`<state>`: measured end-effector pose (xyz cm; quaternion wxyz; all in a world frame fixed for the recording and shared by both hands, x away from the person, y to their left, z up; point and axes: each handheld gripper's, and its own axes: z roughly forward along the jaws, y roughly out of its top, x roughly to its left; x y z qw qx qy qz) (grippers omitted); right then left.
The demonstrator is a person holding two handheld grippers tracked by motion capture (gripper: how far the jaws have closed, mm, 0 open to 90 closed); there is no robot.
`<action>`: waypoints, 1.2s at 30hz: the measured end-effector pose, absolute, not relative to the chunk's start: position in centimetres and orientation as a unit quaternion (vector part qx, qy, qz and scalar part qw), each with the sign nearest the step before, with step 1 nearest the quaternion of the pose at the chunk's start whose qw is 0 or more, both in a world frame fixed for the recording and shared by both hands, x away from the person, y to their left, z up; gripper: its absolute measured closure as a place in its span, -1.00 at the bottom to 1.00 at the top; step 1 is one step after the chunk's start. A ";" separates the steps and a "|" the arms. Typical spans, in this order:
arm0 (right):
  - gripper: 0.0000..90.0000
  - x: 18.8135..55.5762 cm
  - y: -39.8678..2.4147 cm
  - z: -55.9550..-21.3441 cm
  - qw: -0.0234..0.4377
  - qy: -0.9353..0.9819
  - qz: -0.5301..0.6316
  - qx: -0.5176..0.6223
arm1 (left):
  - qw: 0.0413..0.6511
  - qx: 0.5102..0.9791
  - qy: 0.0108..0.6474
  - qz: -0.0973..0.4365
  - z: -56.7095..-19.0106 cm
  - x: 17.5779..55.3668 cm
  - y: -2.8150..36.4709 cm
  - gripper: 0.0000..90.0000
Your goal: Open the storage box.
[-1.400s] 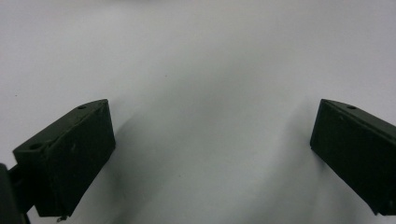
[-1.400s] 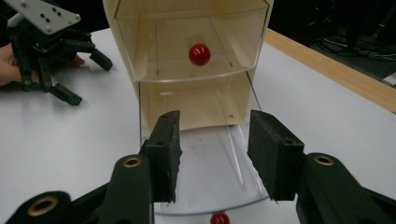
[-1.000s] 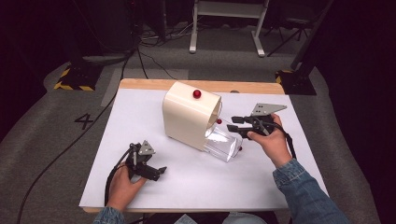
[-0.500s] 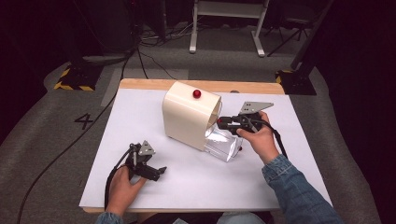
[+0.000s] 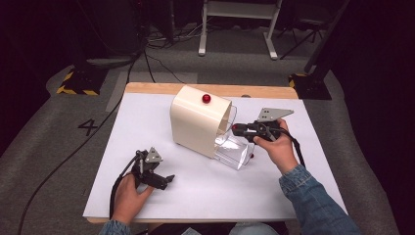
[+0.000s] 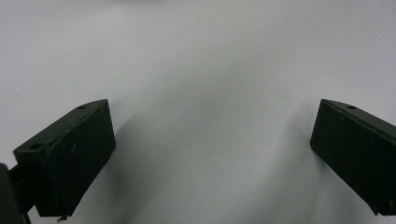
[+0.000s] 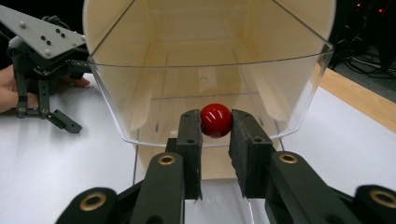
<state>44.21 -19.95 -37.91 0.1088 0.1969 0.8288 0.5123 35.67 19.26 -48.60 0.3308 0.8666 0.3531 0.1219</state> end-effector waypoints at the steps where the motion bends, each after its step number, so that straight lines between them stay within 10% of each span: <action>1: 0.66 44.0 -20.2 -37.8 0.108 0.829 0.512 0.198 | 0.331 0.867 0.353 0.122 -48.6 35.7 19.3 -1.00; 36: 0.65 41.5 -25.6 -40.1 0.106 0.834 0.492 0.228 | 0.331 0.866 0.354 0.121 -48.6 35.7 19.3 -1.00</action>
